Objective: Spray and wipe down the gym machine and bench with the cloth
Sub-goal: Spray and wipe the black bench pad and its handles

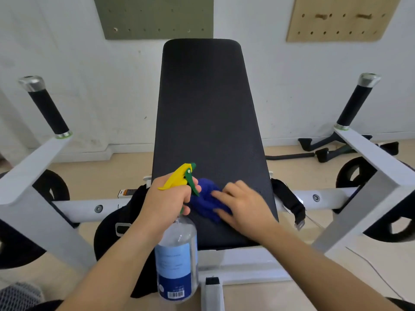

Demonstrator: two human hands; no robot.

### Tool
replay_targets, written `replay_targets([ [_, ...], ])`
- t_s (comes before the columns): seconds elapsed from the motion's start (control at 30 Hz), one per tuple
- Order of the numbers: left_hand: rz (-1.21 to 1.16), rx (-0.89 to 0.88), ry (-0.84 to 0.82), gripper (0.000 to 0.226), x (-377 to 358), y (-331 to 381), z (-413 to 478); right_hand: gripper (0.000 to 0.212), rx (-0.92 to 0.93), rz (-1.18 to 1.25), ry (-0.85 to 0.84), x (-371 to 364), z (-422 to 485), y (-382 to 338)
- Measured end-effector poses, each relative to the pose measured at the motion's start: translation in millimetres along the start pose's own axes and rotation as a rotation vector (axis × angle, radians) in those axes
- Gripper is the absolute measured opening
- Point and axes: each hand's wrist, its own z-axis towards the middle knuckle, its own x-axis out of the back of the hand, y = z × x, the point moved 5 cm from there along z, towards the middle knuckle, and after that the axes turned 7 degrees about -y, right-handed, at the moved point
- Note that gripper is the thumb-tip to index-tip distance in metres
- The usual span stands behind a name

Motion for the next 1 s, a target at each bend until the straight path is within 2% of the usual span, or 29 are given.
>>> replay_targets([
  [0.1, 0.007, 0.026, 0.008, 0.036, 9, -11, -3, 0.037, -0.241, -0.018, 0.18, 23, 26, 55],
  [0.17, -0.003, 0.044, 0.009, 0.037, 14, -15, -5, 0.033, -0.432, 0.005, 0.226, 31, 43, 76],
  [0.23, -0.02, 0.046, 0.003, 0.037, 18, -17, -4, 0.029, -0.567, 0.02, 0.255, 28, 57, 74],
  [0.3, -0.027, 0.038, 0.004, 0.035, 21, -15, -3, 0.025, -0.599, 0.037, 0.273, 22, 63, 52],
  [0.37, -0.039, 0.023, 0.018, 0.033, 27, -11, -4, 0.026, -0.456, 0.06, 0.263, 6, 59, 8],
  [0.47, -0.081, 0.006, 0.051, 0.035, 44, -2, -8, 0.034, -0.004, 0.05, 0.106, -24, 34, -73],
  [0.53, -0.082, 0.01, 0.073, 0.036, 58, 1, -11, 0.037, 0.211, -0.004, 0.025, -28, 35, -84],
  [0.6, -0.072, 0.015, 0.092, 0.036, 66, 3, -13, 0.035, 0.202, -0.069, 0.021, -18, 64, -62],
  [0.67, -0.071, 0.032, 0.101, 0.036, 69, 1, -15, 0.032, -0.004, -0.09, 0.089, -2, 104, -27],
  [0.73, -0.077, 0.052, 0.105, 0.036, 69, -2, -18, 0.03, -0.226, -0.07, 0.062, 7, 140, 0],
  [0.8, -0.093, 0.061, 0.109, 0.036, 71, -4, -20, 0.028, -0.328, -0.068, 0.066, 9, 159, 7],
  [0.9, -0.119, 0.064, 0.121, 0.036, 76, -5, -21, 0.027, -0.292, -0.049, 0.08, 2, 152, -12],
  [1.0, -0.159, 0.05, 0.127, 0.036, 84, -7, -20, 0.03, 0.015, 0.013, 0.061, -18, 102, -62],
])
